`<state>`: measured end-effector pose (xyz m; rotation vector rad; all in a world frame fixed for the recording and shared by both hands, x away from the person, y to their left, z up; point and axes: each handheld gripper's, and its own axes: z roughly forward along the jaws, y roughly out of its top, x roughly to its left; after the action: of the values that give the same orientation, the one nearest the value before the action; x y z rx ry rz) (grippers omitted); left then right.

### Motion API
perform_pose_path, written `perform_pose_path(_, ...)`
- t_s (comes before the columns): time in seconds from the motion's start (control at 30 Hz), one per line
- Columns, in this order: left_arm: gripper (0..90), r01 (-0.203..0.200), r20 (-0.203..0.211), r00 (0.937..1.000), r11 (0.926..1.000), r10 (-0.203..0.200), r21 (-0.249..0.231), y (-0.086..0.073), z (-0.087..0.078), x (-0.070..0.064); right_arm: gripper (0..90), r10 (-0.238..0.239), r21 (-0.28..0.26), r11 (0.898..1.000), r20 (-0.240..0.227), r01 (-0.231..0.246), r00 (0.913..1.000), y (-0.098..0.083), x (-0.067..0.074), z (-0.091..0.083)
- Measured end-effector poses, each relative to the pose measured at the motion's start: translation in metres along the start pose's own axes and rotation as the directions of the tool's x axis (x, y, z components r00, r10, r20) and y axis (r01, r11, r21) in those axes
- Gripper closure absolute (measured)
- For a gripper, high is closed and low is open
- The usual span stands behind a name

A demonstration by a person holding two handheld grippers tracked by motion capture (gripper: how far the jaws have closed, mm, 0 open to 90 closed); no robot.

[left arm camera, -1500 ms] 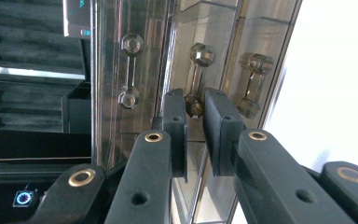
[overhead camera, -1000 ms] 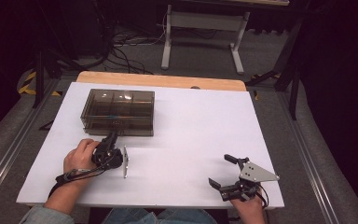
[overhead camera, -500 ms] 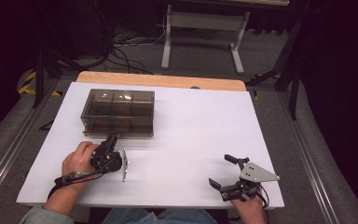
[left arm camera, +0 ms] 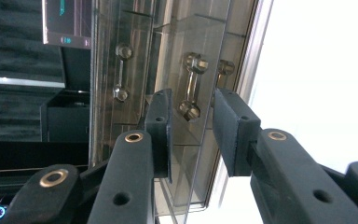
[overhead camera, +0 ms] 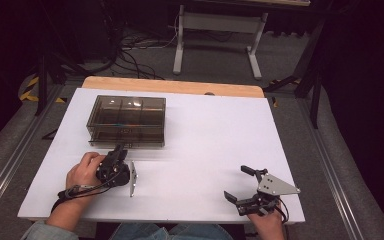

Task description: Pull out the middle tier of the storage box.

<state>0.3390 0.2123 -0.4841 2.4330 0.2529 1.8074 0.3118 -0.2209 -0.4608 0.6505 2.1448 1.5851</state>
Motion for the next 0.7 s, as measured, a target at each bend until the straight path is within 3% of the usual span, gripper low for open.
perform_pose_path(0.37,67.6,0.017,-0.003,0.9998,0.9996,-0.017,-0.023,0.000,-0.006,0.004,1.3,-0.004,-0.001,1.000,0.000,0.004,1.0000,0.000,0.000,0.001)
perform_pose_path(0.57,65.9,0.091,0.029,0.9956,0.9934,-0.089,-0.070,0.001,-0.013,0.011,1.3,-0.001,-0.002,1.000,0.000,0.001,1.0000,0.000,0.000,0.001)
perform_pose_path(0.7,65.0,0.147,0.055,0.9884,0.9839,-0.142,-0.102,0.000,-0.018,0.017,1.3,-0.002,-0.002,1.000,-0.001,0.002,1.0000,0.000,0.000,0.001)
